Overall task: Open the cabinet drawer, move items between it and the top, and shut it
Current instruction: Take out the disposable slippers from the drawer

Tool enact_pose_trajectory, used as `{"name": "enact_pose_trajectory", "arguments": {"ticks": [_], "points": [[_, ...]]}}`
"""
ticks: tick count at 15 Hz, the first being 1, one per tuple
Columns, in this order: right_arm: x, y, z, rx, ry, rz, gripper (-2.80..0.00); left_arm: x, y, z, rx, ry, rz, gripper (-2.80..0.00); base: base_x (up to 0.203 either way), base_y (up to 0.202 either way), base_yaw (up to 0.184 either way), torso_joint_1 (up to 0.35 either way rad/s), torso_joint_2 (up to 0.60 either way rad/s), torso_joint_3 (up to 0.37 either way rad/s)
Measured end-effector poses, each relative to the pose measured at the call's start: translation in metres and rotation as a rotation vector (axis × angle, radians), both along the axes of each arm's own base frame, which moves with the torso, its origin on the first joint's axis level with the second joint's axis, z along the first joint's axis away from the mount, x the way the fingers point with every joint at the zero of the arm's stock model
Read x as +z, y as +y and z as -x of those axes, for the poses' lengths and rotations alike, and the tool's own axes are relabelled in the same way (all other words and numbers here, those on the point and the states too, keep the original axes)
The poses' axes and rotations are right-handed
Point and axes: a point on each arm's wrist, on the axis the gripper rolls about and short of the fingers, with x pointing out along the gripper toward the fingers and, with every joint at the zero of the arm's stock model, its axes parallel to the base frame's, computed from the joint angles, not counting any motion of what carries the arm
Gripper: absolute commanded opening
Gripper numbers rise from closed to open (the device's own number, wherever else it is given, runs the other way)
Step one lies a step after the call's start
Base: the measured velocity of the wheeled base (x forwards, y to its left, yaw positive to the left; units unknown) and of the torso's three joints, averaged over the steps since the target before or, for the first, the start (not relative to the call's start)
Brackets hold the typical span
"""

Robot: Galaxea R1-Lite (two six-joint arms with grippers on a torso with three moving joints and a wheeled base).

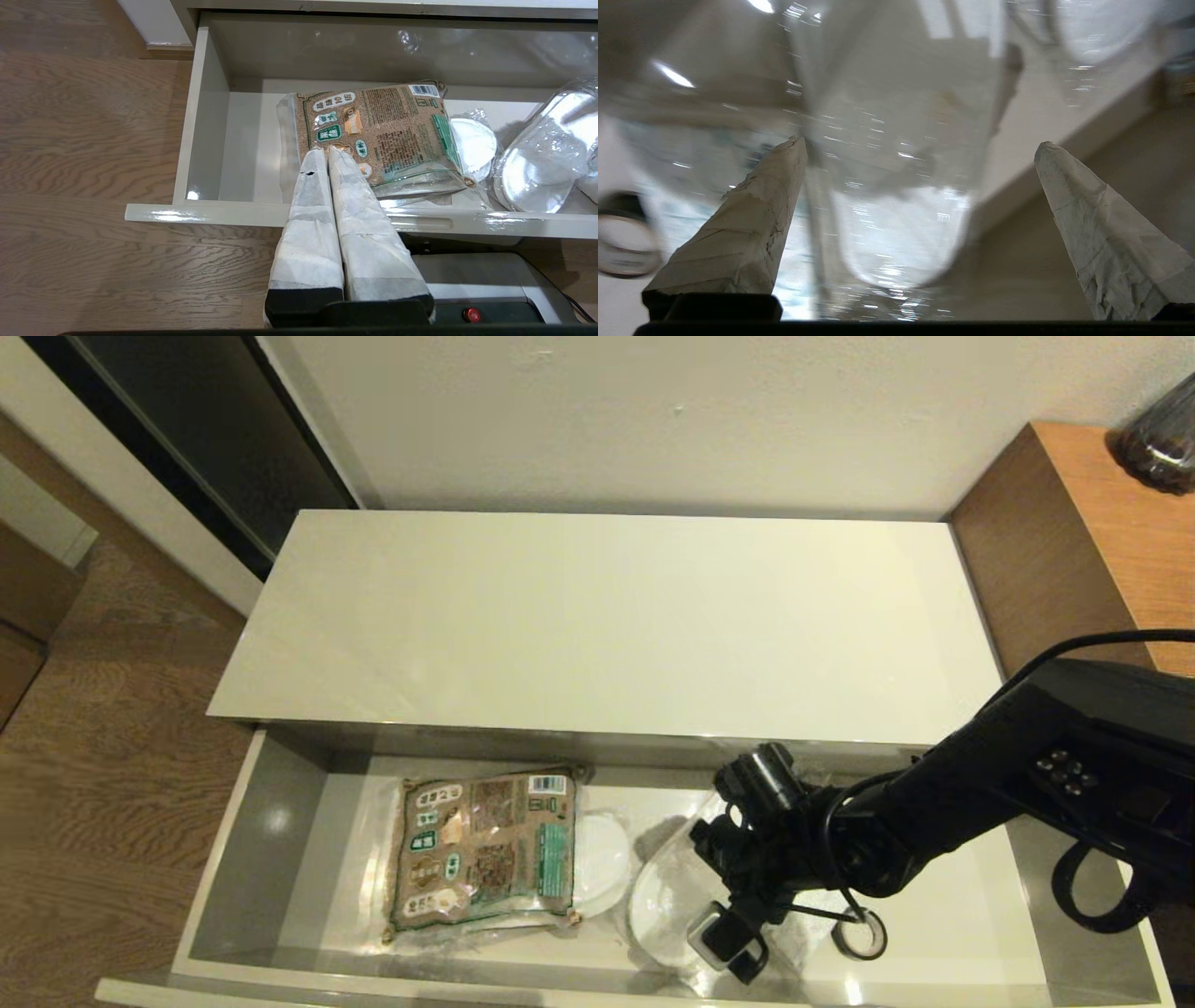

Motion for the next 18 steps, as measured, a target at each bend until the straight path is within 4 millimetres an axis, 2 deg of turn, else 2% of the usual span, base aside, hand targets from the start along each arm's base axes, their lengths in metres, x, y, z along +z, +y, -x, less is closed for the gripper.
{"name": "enact_pose_trajectory", "arguments": {"ticks": [3,6,8,10,14,18], "points": [[-0.009,0.003,-0.002,0.033,0.043,-0.031,0.00,0.000,0.000,0.000,0.000,0.000,0.000,-2.80,0.000,0.000,0.000,0.000,0.00,0.000],[-0.041,0.007,-0.002,0.076,0.135,-0.211,0.00,0.000,0.000,0.000,0.000,0.000,0.000,-2.80,0.000,0.000,0.000,0.000,0.00,0.000],[-0.061,0.007,0.002,0.089,0.137,-0.327,0.00,0.000,0.000,0.000,0.000,0.000,0.000,-2.80,0.000,0.000,0.000,0.000,0.00,0.000],[-0.071,0.010,0.007,0.069,0.129,-0.397,0.00,0.000,0.000,0.000,0.000,0.000,0.000,-2.80,0.000,0.000,0.000,0.000,0.00,0.000],[-0.076,0.012,0.010,0.064,0.155,-0.391,0.00,0.000,0.000,0.000,0.000,0.000,-0.001,-2.80,0.000,0.000,0.000,0.000,0.00,0.000],[-0.073,0.004,0.009,0.015,0.278,-0.325,0.00,0.000,0.000,0.000,0.001,0.000,0.000,-2.80,0.000,0.000,0.000,0.000,0.00,0.000]]}}
